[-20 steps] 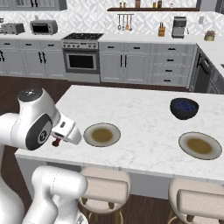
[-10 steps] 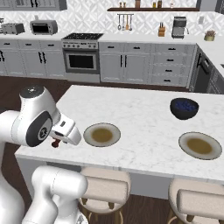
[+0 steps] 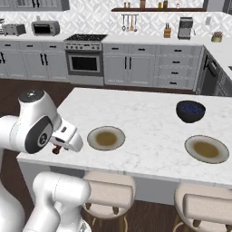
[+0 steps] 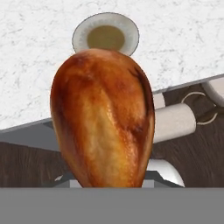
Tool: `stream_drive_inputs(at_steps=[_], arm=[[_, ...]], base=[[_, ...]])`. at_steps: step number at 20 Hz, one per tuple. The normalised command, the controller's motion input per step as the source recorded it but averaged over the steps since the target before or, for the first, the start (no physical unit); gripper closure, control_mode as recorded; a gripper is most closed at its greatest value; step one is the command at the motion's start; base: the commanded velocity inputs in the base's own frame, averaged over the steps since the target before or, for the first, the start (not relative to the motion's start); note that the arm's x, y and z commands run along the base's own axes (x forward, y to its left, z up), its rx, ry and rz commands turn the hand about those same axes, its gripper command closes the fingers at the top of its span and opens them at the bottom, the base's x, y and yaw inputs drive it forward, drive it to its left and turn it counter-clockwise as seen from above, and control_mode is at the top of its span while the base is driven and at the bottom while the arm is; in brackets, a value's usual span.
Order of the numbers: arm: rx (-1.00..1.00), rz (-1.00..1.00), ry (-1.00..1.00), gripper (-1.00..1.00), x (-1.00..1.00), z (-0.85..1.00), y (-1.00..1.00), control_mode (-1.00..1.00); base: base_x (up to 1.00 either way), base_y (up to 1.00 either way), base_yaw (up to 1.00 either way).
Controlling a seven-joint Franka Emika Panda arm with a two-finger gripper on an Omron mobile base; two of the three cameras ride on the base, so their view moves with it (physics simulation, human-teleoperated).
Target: Pick the chicken drumstick and bell pepper from their plates and place them in the bowl. Then put the bowl in the fridge.
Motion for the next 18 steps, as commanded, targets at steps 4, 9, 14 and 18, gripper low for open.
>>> stream_drive_inputs(at_steps=[4, 9, 14, 18], arm=[[0.0, 0.0, 0.0, 1.0, 0.0, 0.0, 0.0, 1.0], [0.0, 0.0, 0.0, 1.0, 0.0, 0.0, 0.0, 1.0], [0.0, 0.0, 0.0, 1.0, 0.0, 0.0, 0.0, 1.0], [0.0, 0.0, 0.0, 1.0, 0.0, 0.0, 0.0, 1.0]], base=[[-0.58, -0.3, 0.0], [-0.3, -0.85, 0.02], [0.0, -1.0, 0.03], [0.0, -1.0, 0.0]])
